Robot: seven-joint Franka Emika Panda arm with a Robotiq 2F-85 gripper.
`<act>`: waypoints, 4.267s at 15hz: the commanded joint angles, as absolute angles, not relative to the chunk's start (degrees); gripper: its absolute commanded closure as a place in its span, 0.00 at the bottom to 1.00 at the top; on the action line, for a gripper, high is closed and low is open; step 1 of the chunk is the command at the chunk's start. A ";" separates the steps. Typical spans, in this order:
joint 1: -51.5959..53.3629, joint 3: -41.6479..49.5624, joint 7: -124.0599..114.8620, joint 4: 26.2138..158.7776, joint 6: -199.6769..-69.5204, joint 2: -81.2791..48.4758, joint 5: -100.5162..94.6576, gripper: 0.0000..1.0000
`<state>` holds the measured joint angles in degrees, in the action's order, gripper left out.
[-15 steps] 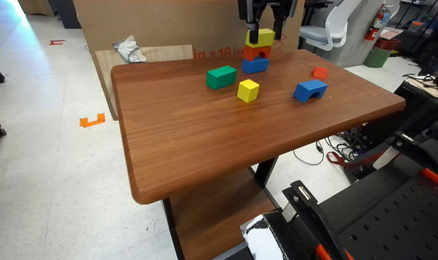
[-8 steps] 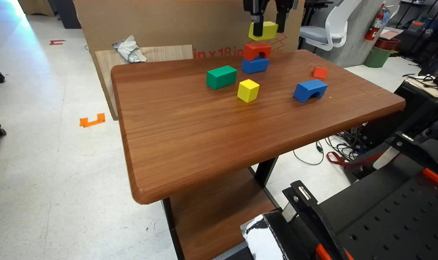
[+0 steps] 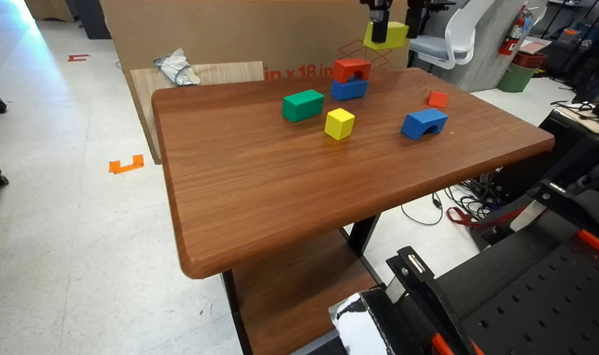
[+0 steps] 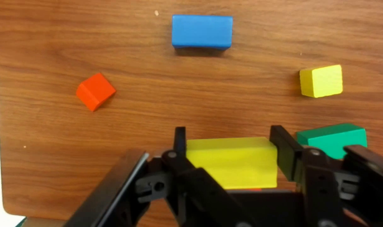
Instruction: Pick up the yellow object from the orange object and put it on the blue object
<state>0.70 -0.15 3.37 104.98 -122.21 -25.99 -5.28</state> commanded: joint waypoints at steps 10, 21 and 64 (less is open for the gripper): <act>0.15 1.79 -2.47 124.10 -133.14 -17.71 -5.42 0.58; 0.57 2.48 -4.74 126.50 -133.45 -17.74 -6.18 0.58; 0.41 1.07 -9.77 126.50 -129.27 -4.22 -0.75 0.00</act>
